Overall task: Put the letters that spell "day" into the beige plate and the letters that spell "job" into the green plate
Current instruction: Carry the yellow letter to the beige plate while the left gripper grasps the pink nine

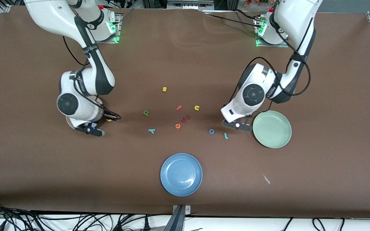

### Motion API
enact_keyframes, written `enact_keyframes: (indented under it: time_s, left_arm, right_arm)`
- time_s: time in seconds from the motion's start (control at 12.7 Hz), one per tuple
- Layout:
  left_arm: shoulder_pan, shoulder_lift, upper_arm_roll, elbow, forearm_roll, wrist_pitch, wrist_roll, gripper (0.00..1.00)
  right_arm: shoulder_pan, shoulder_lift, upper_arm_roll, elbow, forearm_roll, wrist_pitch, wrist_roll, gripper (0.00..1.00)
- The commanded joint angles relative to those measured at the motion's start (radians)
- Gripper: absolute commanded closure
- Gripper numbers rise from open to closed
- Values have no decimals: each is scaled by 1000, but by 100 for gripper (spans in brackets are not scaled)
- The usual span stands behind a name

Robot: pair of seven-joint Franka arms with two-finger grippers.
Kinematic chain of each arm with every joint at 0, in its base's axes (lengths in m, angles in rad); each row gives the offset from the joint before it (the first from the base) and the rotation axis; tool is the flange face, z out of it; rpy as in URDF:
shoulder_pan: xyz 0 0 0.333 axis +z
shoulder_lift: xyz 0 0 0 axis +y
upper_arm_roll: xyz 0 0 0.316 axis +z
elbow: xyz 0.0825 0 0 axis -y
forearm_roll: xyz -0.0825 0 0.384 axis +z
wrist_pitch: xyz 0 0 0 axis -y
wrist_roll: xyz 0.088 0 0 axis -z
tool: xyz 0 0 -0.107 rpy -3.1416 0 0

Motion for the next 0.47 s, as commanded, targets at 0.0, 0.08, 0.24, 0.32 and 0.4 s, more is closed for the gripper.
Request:
enact_keyframes:
  time_s: [0.0, 0.08, 0.24, 0.32, 0.4]
  left_arm:
    - [69, -34, -5, 16, 73, -63, 77, 91]
    - [95, -34, -6, 14, 87, -65, 109, 91]
    - [146, -31, -5, 6, 90, -65, 190, 91]
    - [170, -25, -6, 2, 92, -65, 223, 91]
    - [181, -14, -5, -4, 92, -62, 234, 91]
  right_arm:
    - [3, -127, -79, -170, -6, 15, -166, 90]
    - [3, -141, -111, -197, -4, 15, -226, 90]
    - [1, -127, -168, -211, 2, 20, -340, 87]
    - [-2, -116, -173, -203, 6, 21, -345, 61]
    - [-5, -115, -173, -197, 16, 18, -330, 10]
